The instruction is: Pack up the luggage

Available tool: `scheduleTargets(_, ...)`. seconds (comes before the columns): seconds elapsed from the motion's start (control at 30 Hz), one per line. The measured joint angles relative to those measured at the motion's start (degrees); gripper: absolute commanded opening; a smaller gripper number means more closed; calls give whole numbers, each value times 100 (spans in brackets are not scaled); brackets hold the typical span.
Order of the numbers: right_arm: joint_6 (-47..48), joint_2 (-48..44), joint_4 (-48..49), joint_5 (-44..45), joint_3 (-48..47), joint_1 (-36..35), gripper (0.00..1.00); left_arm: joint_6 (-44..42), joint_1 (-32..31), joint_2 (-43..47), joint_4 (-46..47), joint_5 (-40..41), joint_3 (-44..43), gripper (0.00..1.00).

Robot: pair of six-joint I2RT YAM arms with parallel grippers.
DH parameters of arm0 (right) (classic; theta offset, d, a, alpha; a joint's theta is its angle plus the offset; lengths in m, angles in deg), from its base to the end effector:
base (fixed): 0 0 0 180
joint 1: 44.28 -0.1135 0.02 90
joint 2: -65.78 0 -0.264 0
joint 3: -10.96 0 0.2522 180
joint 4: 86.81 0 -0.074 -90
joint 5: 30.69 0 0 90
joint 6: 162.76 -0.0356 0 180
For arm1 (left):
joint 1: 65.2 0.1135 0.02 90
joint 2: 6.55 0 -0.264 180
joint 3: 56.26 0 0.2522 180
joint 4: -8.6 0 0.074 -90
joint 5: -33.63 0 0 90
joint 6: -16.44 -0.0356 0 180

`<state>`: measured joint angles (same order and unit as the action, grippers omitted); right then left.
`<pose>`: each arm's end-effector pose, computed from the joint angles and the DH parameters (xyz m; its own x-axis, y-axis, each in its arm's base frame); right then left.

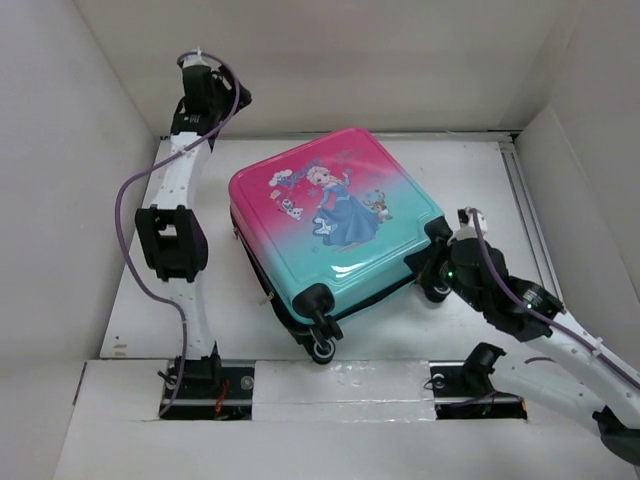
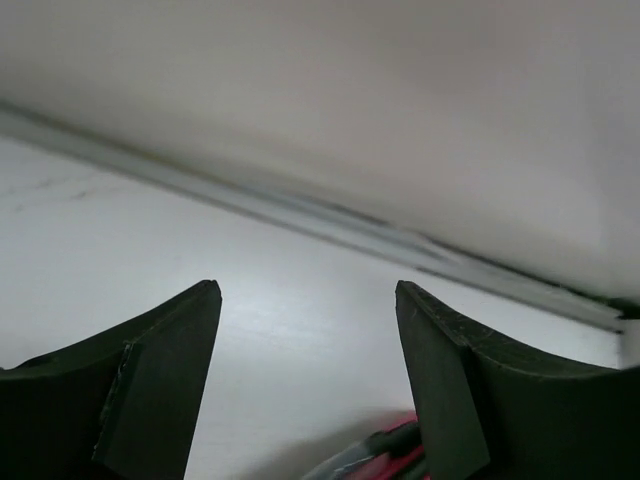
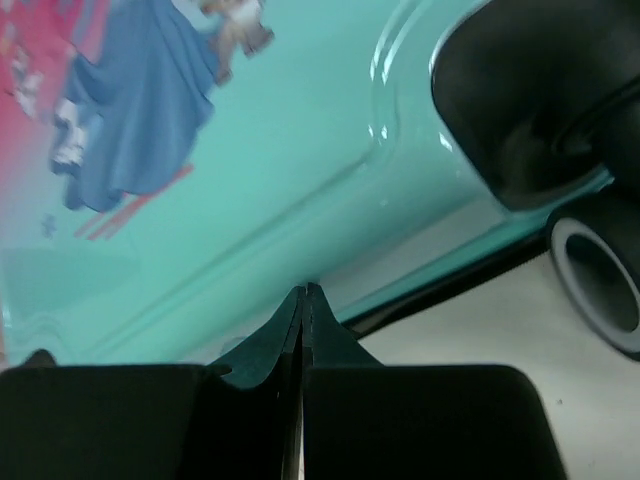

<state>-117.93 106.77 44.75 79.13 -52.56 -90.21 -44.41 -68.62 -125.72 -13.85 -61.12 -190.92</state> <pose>0.1133 0.0996 0.3363 -0.5432 0.3981 -0.7392 -0.1114 0.8385 0.5335 0.4993 -0.0328 0.3981 -0.1746 -0.4759 -0.8620 0.0647 0.8680 -0.4923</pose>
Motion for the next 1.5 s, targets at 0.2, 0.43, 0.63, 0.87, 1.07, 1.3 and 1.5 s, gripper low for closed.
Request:
scheduleTargets(0.2,-267,481,-271,144,323,-254,0,-195,378,-503,-498,-660,455,65)
scheduleTargets(0.43,240,1906,221,271,323,-136,0,127,157,-26,503,-1268,2881,64)
scheduleTargets(0.63,802,3355,588,-70,-632,927,0,1047,509,1744,2592,-358,5851,62)
scheduleTargets(0.87,1668,5803,317,-17,-3541,1875,0,1499,540,3167,3456,1300,7864,62)
scheduleTargets(1.07,2157,7145,363,546,-5746,2214,10,1497,229,4404,3237,1781,8983,62)
scheduleTargets(1.3,1355,4529,2000,-157,-2789,2712,35,1427,-446,4730,3294,1045,8896,62)
scheduleTargets(1.5,1084,4266,2369,-658,-2253,3442,37,1480,-527,4247,3338,610,8540,62)
